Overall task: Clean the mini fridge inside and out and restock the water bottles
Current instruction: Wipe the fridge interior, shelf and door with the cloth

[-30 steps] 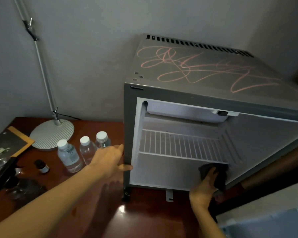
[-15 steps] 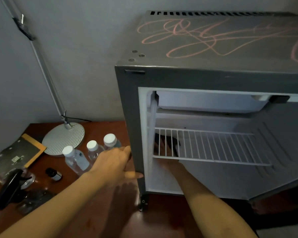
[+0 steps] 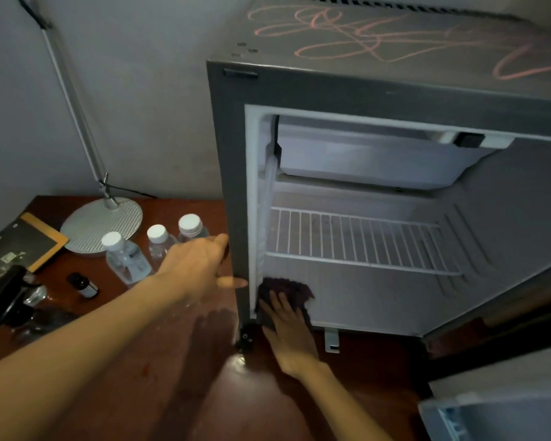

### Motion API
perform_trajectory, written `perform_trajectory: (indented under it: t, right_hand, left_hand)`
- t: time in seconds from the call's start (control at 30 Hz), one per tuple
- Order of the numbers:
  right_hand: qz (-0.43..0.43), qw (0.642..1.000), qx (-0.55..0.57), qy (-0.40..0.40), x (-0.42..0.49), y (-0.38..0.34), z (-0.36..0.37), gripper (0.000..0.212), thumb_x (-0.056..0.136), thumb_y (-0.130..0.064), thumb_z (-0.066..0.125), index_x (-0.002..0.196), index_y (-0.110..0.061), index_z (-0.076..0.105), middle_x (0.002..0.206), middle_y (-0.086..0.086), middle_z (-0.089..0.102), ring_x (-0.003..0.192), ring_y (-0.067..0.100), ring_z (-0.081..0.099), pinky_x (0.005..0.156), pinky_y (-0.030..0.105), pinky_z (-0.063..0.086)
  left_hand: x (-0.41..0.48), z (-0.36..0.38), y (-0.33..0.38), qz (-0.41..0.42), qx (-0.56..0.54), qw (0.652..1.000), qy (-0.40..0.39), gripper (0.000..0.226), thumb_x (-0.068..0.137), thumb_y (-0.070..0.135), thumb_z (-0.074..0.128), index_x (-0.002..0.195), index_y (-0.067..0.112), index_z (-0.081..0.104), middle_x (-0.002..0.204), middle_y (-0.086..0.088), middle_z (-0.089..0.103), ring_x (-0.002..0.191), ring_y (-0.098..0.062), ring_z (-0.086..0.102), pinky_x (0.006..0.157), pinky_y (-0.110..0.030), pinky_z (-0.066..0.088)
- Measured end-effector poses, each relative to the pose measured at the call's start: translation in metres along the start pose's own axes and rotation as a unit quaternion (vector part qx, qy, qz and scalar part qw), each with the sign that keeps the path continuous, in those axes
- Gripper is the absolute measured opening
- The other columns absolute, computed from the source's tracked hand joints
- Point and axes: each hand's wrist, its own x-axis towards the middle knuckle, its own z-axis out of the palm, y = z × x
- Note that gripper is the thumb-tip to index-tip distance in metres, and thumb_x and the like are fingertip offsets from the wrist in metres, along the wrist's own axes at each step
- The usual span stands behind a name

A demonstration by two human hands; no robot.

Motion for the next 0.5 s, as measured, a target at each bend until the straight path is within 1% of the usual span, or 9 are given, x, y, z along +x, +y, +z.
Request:
perform_trajectory:
  t: [0.07,0.1,0.13,0.17,0.2,0.23,0.27,0.43,0.5]
  right_hand:
    - [0.039,0.991,0.126,0.009,0.005,-0.009,-0.012,0.047,0.103,-0.032,0.028,0.149,-0.034,0.017,0.159,-0.01,0.004,0.147,0.008,-0.003,0.117,0.031,-0.003]
    - [0.072,0.963,0.258,0.016,0.009,-0.02,-0.019,0.047,0.103,-0.032,0.029,0.149,-0.032,0.02,0.159,-0.007,0.012,0.146,0.01,0.007,0.117,0.03,0.005]
    - [0.101,0.898,0.427,0.016,0.016,-0.032,-0.026,0.046,0.103,-0.032,0.03,0.149,-0.028,0.025,0.156,-0.002,0.022,0.143,0.013,0.021,0.115,0.03,0.016]
    - [0.113,0.798,0.591,0.009,0.025,-0.044,-0.031,0.044,0.103,-0.033,0.031,0.146,-0.023,0.032,0.152,0.004,0.034,0.136,0.018,0.035,0.11,0.031,0.028]
    - [0.122,0.695,0.708,0.003,0.038,-0.05,-0.034,0.044,0.102,-0.035,0.032,0.142,-0.017,0.041,0.145,0.011,0.045,0.128,0.023,0.046,0.104,0.034,0.039]
    - [0.138,0.621,0.772,0.006,0.053,-0.054,-0.038,0.047,0.101,-0.038,0.034,0.137,-0.012,0.049,0.138,0.016,0.051,0.121,0.028,0.052,0.097,0.037,0.046]
    - [0.156,0.59,0.792,0.012,0.069,-0.056,-0.043,0.051,0.1,-0.043,0.036,0.134,-0.009,0.052,0.134,0.018,0.054,0.119,0.032,0.055,0.094,0.041,0.048]
    - [0.174,0.596,0.784,0.014,0.115,-0.051,-0.073,0.068,0.094,-0.055,0.041,0.137,-0.004,0.048,0.108,0.017,0.063,0.098,0.032,0.06,0.098,0.051,0.043]
    - [0.155,0.581,0.798,0.04,0.097,-0.058,-0.075,0.062,0.095,-0.052,0.041,0.136,-0.005,0.05,0.121,0.019,0.061,0.11,0.035,0.058,0.103,0.051,0.042]
  left_hand:
    - [-0.001,0.001,0.001,-0.007,-0.007,1.0,0.001,0.065,0.076,0.065,0.059,0.12,0.02,0.043,0.109,-0.001,0.06,0.095,-0.02,0.06,0.074,-0.038,0.053]
    - [-0.001,0.002,0.001,-0.007,-0.01,1.0,0.0,0.066,0.077,0.065,0.059,0.122,0.02,0.042,0.11,-0.001,0.06,0.096,-0.02,0.06,0.074,-0.038,0.054]
    - [-0.001,0.003,0.002,-0.006,-0.013,1.0,0.001,0.066,0.077,0.064,0.059,0.124,0.021,0.042,0.111,0.0,0.06,0.096,-0.019,0.06,0.074,-0.037,0.054]
    - [-0.001,0.003,0.002,-0.006,-0.014,1.0,0.003,0.067,0.076,0.064,0.059,0.124,0.021,0.042,0.111,0.0,0.061,0.096,-0.019,0.06,0.073,-0.037,0.055]
    - [-0.001,0.003,0.002,-0.006,-0.015,1.0,0.006,0.066,0.076,0.064,0.06,0.124,0.021,0.042,0.11,0.001,0.062,0.095,-0.018,0.06,0.072,-0.036,0.054]
    - [-0.001,0.003,0.002,-0.009,-0.013,1.0,0.009,0.066,0.076,0.063,0.061,0.123,0.021,0.042,0.109,0.001,0.062,0.094,-0.018,0.061,0.071,-0.035,0.054]
    - [0.0,0.001,0.002,-0.01,-0.009,1.0,0.012,0.067,0.075,0.063,0.062,0.123,0.021,0.042,0.108,0.001,0.062,0.093,-0.019,0.061,0.07,-0.034,0.053]
    - [0.001,-0.006,0.007,-0.013,-0.007,1.0,0.014,0.07,0.071,0.061,0.067,0.123,0.02,0.046,0.107,0.0,0.064,0.091,-0.02,0.061,0.065,-0.034,0.051]
    - [0.001,-0.011,0.011,-0.021,0.024,0.999,0.012,0.071,0.071,0.062,0.067,0.124,0.019,0.047,0.11,-0.002,0.061,0.086,-0.018,0.055,0.058,-0.028,0.041]
